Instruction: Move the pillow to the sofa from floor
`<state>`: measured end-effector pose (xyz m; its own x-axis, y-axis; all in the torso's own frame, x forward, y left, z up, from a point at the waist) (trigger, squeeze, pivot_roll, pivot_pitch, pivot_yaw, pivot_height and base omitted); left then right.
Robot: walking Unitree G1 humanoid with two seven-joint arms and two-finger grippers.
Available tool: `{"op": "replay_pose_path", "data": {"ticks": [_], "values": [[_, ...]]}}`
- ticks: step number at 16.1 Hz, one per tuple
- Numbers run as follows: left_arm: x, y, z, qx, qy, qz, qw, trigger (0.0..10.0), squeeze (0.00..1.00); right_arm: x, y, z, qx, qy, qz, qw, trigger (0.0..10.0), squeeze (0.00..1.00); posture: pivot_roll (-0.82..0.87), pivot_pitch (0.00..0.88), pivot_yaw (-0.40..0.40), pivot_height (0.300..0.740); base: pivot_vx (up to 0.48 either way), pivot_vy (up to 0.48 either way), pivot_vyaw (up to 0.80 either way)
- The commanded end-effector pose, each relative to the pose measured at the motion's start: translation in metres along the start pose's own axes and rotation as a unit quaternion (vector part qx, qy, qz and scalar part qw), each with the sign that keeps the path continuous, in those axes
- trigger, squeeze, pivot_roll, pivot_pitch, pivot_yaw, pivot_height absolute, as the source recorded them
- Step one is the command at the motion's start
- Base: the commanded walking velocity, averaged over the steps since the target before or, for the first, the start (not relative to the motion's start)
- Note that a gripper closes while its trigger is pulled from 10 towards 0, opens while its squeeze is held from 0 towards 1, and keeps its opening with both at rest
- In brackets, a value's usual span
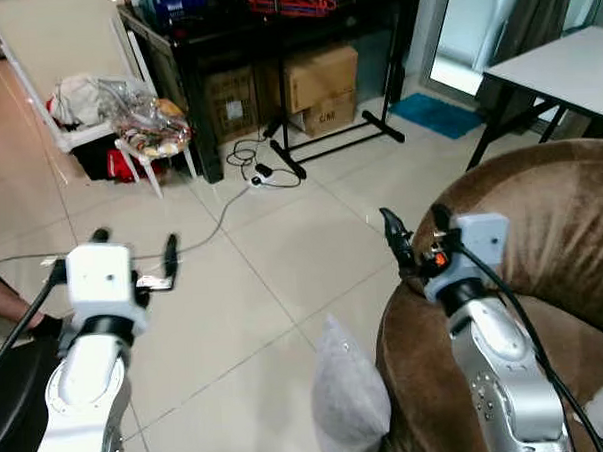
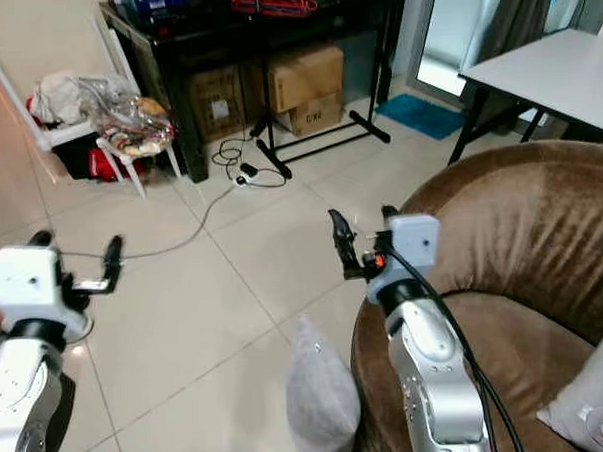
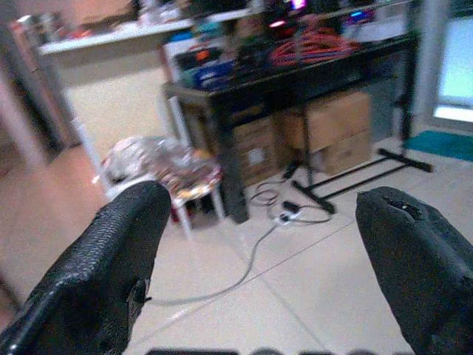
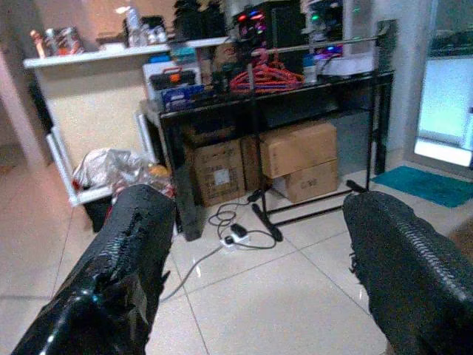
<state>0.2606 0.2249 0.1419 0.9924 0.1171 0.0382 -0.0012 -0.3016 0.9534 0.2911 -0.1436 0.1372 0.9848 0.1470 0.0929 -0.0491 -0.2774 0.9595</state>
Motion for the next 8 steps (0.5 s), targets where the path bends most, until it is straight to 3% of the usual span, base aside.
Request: {"op": "replay_pose_path", "data": {"ticks": [1, 3, 4, 6, 8], "values": [[0.001, -0.005, -0.010, -0.019, 0.027, -0.010, 0.999, 10.0, 1.00, -0.002, 0.007, 0.013, 0.005, -0.033, 0.020, 0.999, 10.0, 1.00, -0.03, 0.000, 0.037, 0.740, 0.000, 0.000, 0.00], [-0.001, 0.001, -0.010, -0.033, 0.007, 0.026, 0.999, 10.0, 1.00, -0.002, 0.009, 0.022, -0.011, -0.047, 0.022, 0.999, 10.0, 1.00, -0.03, 0.000, 0.039, 0.740, 0.000, 0.000, 0.00], [-0.003, -0.005, -0.012, -0.043, -0.015, 0.018, 0.999, 10.0, 1.00, -0.003, 0.009, 0.023, -0.051, -0.029, 0.021, 0.998, 10.0, 1.00, -0.04, 0.000, 0.038, 0.740, 0.000, 0.000, 0.00], [-0.004, -0.004, -0.011, -0.031, -0.025, 0.021, 0.999, 10.0, 1.00, -0.004, 0.006, 0.017, -0.083, 0.006, 0.017, 0.996, 10.0, 1.00, -0.04, 0.000, 0.039, 0.740, 0.000, 0.000, 0.00], [-0.008, -0.004, 0.002, -0.034, -0.058, 0.026, 0.997, 10.0, 1.00, -0.008, 0.001, 0.010, -0.067, 0.025, 0.010, 0.997, 10.0, 1.00, -0.05, 0.000, 0.034, 0.740, 0.000, 0.000, 0.00]]}}
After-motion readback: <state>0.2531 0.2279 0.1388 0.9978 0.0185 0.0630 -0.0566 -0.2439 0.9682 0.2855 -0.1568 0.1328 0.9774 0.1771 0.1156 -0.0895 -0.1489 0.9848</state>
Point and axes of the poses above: a point about 5 cm out from each wrist's last joint towards the gripper, its own x axis pointing out of the wrist towards the gripper, its own y axis along the axis of the wrist's last joint, z = x × y, the point moved 3 cm from there along x, pointing out of the wrist towards the gripper, and after that the axes turned 8 degrees about x, right-handed, at the moved point
